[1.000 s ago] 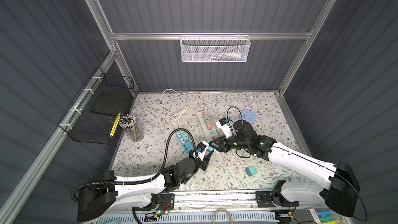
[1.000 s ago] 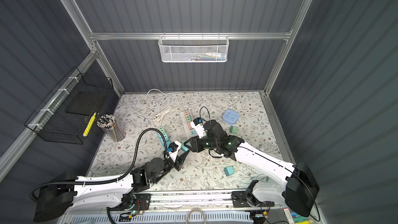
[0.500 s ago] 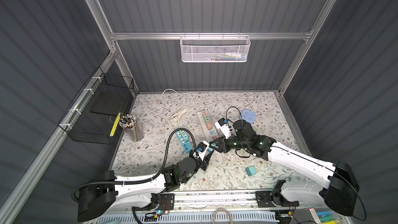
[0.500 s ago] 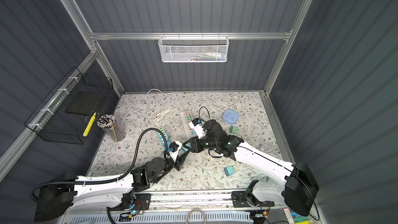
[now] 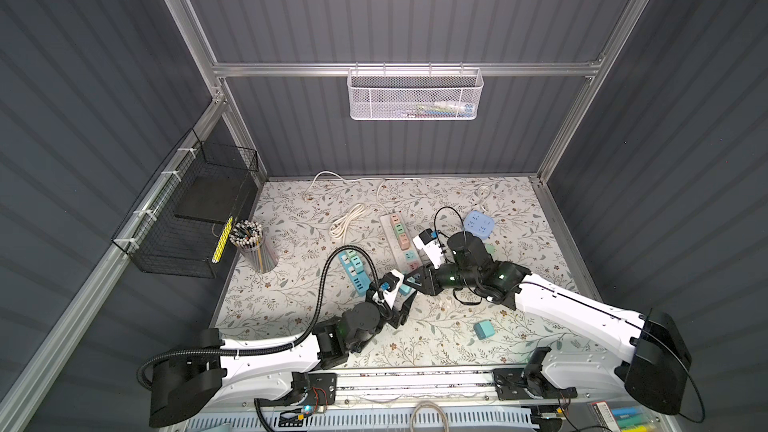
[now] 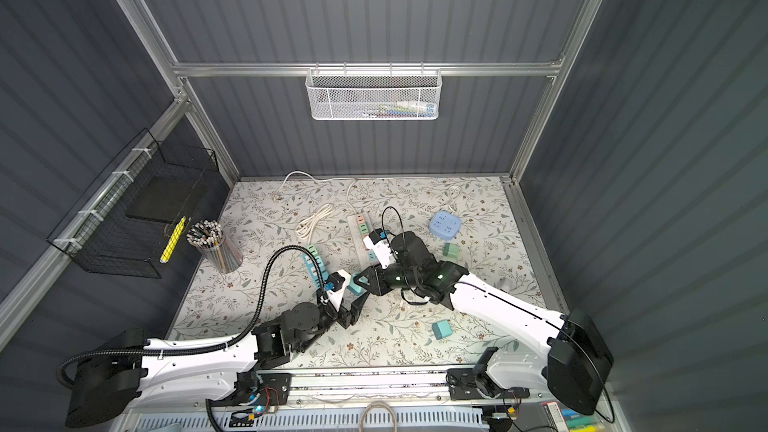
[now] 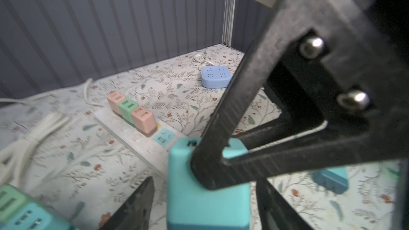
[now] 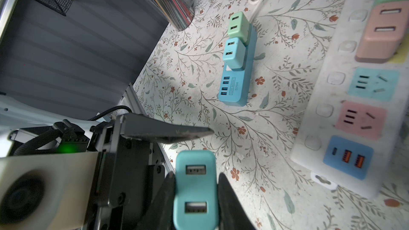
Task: Insert the plug
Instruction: 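Carry the teal charger with the right gripper beside the mauve charger while the left withdraws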
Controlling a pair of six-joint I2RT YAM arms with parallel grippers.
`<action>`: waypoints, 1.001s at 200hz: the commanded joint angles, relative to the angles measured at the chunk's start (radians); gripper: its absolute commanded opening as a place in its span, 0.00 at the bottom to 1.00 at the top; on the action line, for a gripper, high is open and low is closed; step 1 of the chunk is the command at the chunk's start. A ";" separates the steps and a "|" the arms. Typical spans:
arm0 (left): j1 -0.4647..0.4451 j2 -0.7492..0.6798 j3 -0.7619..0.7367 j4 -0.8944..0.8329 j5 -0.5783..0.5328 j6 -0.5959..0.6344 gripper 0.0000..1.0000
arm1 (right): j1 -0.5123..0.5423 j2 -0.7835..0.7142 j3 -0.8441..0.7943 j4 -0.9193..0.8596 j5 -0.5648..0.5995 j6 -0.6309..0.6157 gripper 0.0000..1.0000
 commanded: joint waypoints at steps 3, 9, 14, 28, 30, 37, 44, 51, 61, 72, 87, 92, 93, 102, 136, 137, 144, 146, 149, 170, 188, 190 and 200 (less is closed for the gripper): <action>0.002 -0.037 0.019 -0.023 -0.097 -0.027 0.87 | 0.001 -0.030 -0.002 0.010 0.068 -0.030 0.24; 0.002 -0.051 0.010 -0.022 -0.123 -0.038 0.92 | 0.002 -0.030 0.003 0.006 0.111 -0.040 0.23; 0.003 -0.063 0.005 -0.025 -0.152 -0.048 0.93 | 0.001 -0.030 0.002 0.010 0.135 -0.046 0.23; 0.007 -0.103 0.006 -0.078 -0.259 -0.096 0.93 | 0.001 -0.020 0.007 0.021 0.196 -0.065 0.23; 0.009 -0.108 0.008 -0.090 -0.276 -0.104 0.94 | 0.000 -0.017 0.008 0.024 0.202 -0.068 0.23; 0.017 -0.134 0.013 -0.128 -0.319 -0.130 0.95 | 0.000 -0.007 0.012 0.032 0.227 -0.080 0.22; 0.030 -0.159 0.020 -0.175 -0.339 -0.161 0.95 | 0.001 0.001 0.015 0.040 0.253 -0.088 0.23; 0.049 -0.178 0.034 -0.233 -0.350 -0.200 0.95 | 0.001 0.014 0.014 0.056 0.279 -0.099 0.22; 0.082 -0.197 0.059 -0.319 -0.351 -0.260 0.95 | 0.002 0.040 0.015 0.084 0.322 -0.117 0.22; 0.125 -0.206 0.090 -0.416 -0.337 -0.321 0.95 | 0.001 0.070 0.015 0.116 0.382 -0.137 0.22; 0.162 -0.214 0.119 -0.491 -0.317 -0.363 0.95 | 0.001 0.108 0.011 0.173 0.464 -0.164 0.22; 0.164 -0.217 0.123 -0.495 -0.317 -0.363 0.95 | 0.002 0.122 0.008 0.195 0.486 -0.173 0.22; 0.163 -0.218 0.123 -0.495 -0.318 -0.363 0.95 | 0.001 0.126 0.008 0.200 0.488 -0.176 0.22; 0.164 -0.227 0.125 -0.500 -0.321 -0.363 0.95 | 0.001 0.159 0.023 0.212 0.517 -0.195 0.22; 0.164 -0.262 0.124 -0.506 -0.332 -0.352 0.96 | -0.004 0.289 0.083 0.261 0.611 -0.244 0.22; 0.164 -0.262 0.124 -0.507 -0.332 -0.351 0.96 | -0.005 0.293 0.085 0.261 0.613 -0.244 0.22; 0.166 -0.269 0.124 -0.514 -0.334 -0.351 0.96 | -0.006 0.321 0.099 0.263 0.624 -0.249 0.22; 0.166 -0.269 0.124 -0.516 -0.334 -0.351 0.96 | -0.006 0.329 0.102 0.264 0.626 -0.249 0.22; 0.166 -0.273 0.124 -0.518 -0.335 -0.350 0.96 | -0.007 0.340 0.106 0.265 0.633 -0.250 0.22; 0.166 -0.295 0.122 -0.535 -0.340 -0.349 0.97 | -0.008 0.397 0.121 0.296 0.667 -0.237 0.22; 0.167 -0.311 0.116 -0.540 -0.340 -0.342 0.97 | -0.003 0.429 0.135 0.302 0.715 -0.223 0.21; 0.166 -0.312 0.115 -0.540 -0.340 -0.342 0.97 | -0.003 0.431 0.137 0.300 0.720 -0.221 0.21; 0.166 -0.315 0.114 -0.540 -0.340 -0.341 0.97 | -0.003 0.446 0.146 0.291 0.739 -0.205 0.21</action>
